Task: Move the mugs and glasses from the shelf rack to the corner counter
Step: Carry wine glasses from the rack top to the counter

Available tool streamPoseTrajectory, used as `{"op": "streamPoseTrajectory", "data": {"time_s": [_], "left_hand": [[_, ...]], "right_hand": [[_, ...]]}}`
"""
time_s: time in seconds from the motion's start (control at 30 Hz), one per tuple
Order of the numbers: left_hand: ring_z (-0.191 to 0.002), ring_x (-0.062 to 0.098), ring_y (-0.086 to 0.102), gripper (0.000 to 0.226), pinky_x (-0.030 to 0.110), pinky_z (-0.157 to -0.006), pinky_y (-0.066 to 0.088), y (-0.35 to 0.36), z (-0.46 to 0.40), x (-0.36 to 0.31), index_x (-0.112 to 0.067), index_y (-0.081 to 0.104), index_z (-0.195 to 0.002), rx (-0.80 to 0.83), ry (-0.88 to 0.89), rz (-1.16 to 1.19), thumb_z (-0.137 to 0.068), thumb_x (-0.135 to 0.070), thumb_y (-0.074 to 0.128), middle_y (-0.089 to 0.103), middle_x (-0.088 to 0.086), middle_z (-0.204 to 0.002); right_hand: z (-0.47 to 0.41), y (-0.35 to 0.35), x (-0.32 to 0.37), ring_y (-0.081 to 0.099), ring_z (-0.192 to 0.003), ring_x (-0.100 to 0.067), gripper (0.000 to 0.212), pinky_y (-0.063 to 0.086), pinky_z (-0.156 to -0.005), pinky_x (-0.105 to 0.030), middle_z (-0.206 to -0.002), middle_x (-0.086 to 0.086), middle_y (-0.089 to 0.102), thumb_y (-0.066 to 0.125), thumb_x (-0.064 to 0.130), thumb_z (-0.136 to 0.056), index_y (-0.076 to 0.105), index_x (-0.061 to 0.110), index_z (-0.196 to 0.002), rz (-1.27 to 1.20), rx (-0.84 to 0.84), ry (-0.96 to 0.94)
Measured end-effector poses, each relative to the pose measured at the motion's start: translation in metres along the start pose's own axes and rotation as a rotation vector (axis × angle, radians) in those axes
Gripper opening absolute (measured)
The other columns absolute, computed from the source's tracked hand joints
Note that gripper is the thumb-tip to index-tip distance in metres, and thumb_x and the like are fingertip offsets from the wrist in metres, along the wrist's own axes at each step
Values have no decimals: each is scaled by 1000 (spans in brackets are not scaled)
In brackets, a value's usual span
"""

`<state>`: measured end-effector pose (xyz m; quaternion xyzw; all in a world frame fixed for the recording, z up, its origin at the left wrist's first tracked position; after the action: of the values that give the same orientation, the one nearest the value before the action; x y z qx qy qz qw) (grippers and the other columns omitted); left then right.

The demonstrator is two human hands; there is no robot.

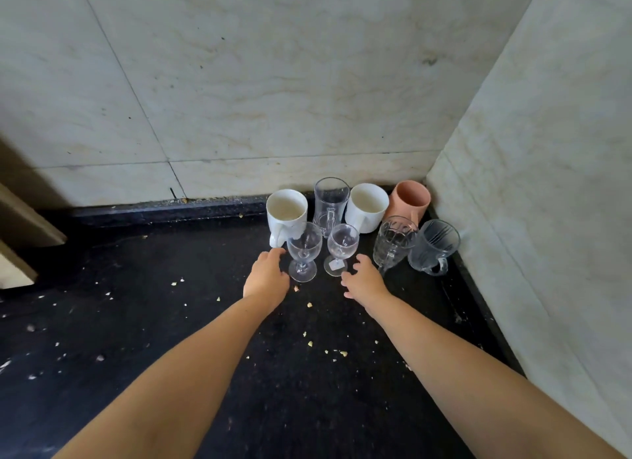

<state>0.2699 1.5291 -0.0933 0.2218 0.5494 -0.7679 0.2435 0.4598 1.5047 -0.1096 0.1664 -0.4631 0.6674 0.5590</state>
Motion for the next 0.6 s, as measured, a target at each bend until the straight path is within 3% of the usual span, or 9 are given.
{"op": "streamPoseTrajectory", "data": {"time_s": [0.1,0.17,0.23,0.3,0.47,0.6], "left_hand": [[-123,27,45,50,45,-96,46,-14,18,-6,-16,39,-139,-8,34,-157,-90,-14,49,46,9,-136],[-125,27,42,48,43,-97,44,-22,33,-8,-18,39,-138,-10,70,-309,-92,-21,49,46,8,-136],[-126,27,41,46,42,-99,40,-28,50,-8,-18,41,-137,1,118,-460,-93,-27,49,46,7,-137],[-128,27,39,43,42,-102,37,-30,63,-7,-18,42,-135,11,150,-583,-94,-30,48,44,6,-138],[-127,27,40,42,41,-103,36,-53,105,2,-17,42,-134,-83,136,-661,-94,-30,47,45,6,-136],[-126,27,41,40,40,-101,37,-68,145,17,-17,44,-132,-182,12,-632,-94,-29,47,47,7,-134]], "right_hand": [[28,0,13,54,-113,-28,56,47,-93,-35,-138,-18,47,55,23,-92,36,5,-142,341,79,-24],[51,1,20,48,-122,-32,52,43,-99,-40,-140,-16,43,53,26,-93,39,8,-140,704,95,-153],[72,3,26,39,-129,-34,47,36,-105,-49,-141,-13,39,52,20,-92,42,12,-136,1102,54,-341],[86,7,30,35,-132,-33,48,30,-108,-53,-143,-12,36,53,12,-89,42,13,-136,1325,25,-482],[115,19,52,39,-130,-31,51,33,-104,-48,-139,-10,40,55,10,-88,41,14,-137,1421,-2,-681],[137,33,64,37,-130,-32,47,34,-103,-49,-142,-12,37,52,8,-90,41,12,-135,1423,57,-846]]}}
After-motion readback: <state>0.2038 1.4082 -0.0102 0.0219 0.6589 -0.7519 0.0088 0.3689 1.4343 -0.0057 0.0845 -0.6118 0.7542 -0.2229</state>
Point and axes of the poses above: each hand's wrist, its own z-axis away from the middle knuckle, its own y-axis out of the palm, x = y × z, the point moved 3 cm from there along -z, towards the middle knuckle
